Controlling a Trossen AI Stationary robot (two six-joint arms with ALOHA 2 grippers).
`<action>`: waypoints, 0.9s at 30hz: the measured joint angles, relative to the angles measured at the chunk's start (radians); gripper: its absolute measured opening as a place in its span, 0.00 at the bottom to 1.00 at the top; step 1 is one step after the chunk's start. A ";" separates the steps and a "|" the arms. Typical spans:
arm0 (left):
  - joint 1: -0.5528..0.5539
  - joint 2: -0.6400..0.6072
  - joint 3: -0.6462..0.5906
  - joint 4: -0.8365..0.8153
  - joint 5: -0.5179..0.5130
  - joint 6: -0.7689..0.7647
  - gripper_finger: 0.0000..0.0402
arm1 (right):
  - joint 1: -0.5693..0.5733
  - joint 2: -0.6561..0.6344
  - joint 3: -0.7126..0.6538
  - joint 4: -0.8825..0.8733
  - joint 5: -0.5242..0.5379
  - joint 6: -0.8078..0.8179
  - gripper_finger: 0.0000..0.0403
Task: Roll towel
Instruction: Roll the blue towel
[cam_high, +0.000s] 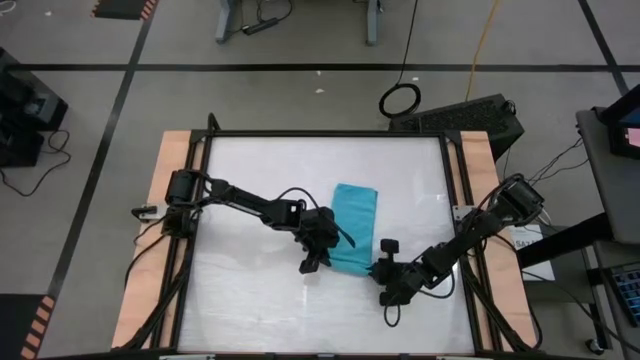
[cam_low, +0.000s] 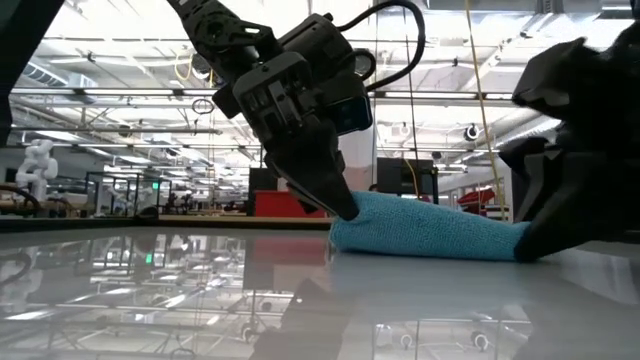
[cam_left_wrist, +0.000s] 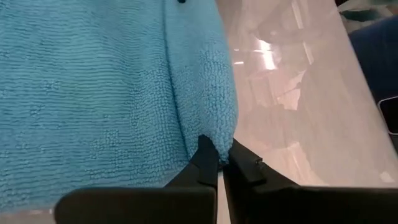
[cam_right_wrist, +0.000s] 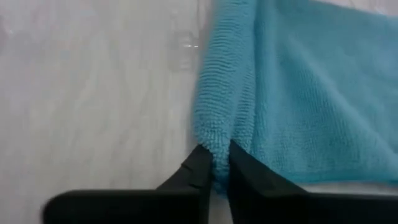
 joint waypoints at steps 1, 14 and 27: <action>0.000 0.000 0.000 0.000 0.008 -0.005 0.02 | -0.003 -0.003 -0.009 0.011 -0.008 0.027 0.04; 0.001 -0.001 -0.006 -0.020 0.036 -0.193 0.02 | -0.136 -0.026 -0.097 0.291 -0.388 0.218 0.01; 0.003 0.014 -0.006 -0.102 0.012 -0.318 0.02 | -0.265 -0.024 -0.098 0.317 -0.573 0.384 0.01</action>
